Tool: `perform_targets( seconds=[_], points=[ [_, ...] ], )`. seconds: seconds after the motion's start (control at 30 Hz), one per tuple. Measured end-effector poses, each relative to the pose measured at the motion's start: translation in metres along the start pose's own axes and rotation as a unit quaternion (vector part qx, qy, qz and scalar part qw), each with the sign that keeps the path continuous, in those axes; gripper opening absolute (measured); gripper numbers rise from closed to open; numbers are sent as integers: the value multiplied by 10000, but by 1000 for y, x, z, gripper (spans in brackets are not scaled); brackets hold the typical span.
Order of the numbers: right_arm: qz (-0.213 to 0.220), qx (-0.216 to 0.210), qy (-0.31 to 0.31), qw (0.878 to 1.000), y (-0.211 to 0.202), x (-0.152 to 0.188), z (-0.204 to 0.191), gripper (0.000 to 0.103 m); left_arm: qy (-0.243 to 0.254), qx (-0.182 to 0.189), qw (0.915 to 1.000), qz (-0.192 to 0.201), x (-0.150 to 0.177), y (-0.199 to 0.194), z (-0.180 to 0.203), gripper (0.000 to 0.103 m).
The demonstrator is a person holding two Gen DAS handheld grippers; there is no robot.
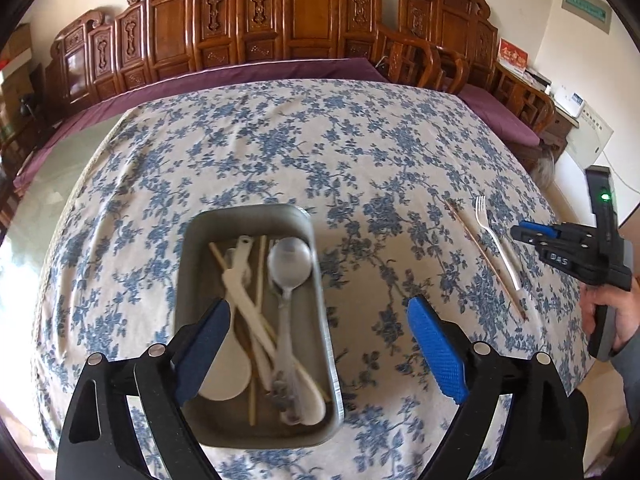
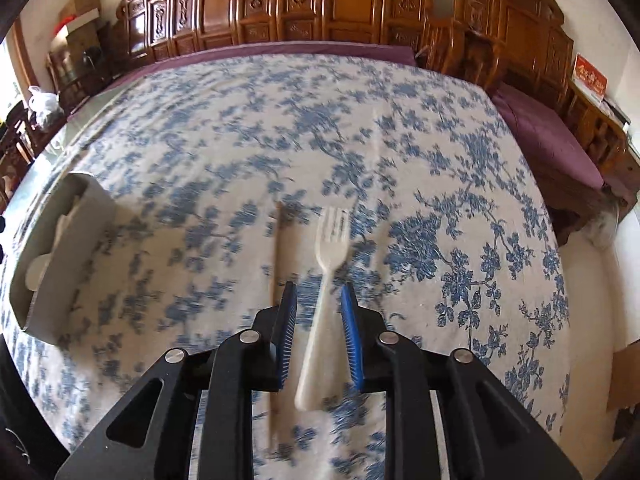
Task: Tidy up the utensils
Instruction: 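Grasp the white plastic fork with the right gripper while the left moves toward the wooden chopstick, then grasp the wooden chopstick with the left gripper while the right lifts the white fork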
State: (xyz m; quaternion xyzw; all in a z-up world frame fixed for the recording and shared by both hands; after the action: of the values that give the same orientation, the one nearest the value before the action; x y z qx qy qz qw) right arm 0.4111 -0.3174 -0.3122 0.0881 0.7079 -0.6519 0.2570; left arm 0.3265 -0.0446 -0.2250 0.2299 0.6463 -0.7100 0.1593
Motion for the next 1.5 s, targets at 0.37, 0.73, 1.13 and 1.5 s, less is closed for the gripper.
perform_targets(
  seconds=[0.37,0.73,1.13,1.5],
  points=[
    [-423,-86,-210,9988,40,4,3,25,204,-15,9997,-104,-9,17,42,87],
    [-319,-187,-162,9992,24,22,23,8,453,86,9984,-319,-14,49,89,87],
    [-45,-312,19,9995,-23,52,45,8,682,332,9955,-563,-19,90,154,87],
    [23,-385,272,9989,-41,77,62,8,904,433,9916,-815,-9,127,201,69]
  ],
)
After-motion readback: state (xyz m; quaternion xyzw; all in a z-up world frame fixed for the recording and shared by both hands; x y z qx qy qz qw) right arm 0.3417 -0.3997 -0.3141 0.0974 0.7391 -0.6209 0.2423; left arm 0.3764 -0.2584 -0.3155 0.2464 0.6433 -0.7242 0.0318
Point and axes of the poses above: each gripper's, at about its wrist camera, not at the fingertips, and y roughly the way its jaws point, z to its right, x to its underside, the point moved 9 cm from there along y, roughly the way its jaws point, and after that the axes turned 2 degrees about -z, right-handed, at the moved point
